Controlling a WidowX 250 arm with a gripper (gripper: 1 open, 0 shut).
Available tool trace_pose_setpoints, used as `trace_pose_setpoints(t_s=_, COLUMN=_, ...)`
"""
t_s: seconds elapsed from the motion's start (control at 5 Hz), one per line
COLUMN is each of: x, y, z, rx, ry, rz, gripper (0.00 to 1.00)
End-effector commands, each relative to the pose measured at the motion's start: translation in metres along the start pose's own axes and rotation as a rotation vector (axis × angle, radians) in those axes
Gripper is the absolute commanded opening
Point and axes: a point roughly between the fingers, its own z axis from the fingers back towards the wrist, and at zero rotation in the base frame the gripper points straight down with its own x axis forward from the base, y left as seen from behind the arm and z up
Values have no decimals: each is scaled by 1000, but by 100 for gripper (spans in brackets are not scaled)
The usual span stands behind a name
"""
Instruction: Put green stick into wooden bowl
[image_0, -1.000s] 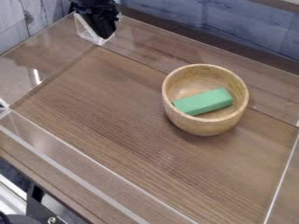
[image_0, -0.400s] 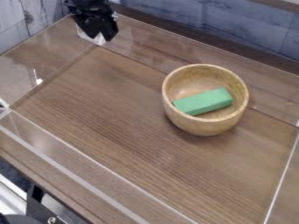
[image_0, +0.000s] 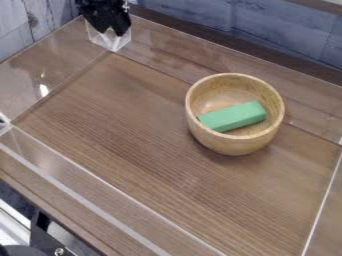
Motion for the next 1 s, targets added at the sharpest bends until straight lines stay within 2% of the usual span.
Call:
trace_pose_setpoints(t_s=0.0, x=10, y=-3, z=20, rx=56, ry=-81, rz=8, gripper=0)
trace_pose_setpoints(t_s=0.6, x=8, y=-12, z=-2, rx=-2, ry=-88, rz=-65, gripper=0)
trace_pose_setpoints(t_s=0.8, x=13, y=-18, z=1, rx=11, ry=-106, rz=-12, gripper=100)
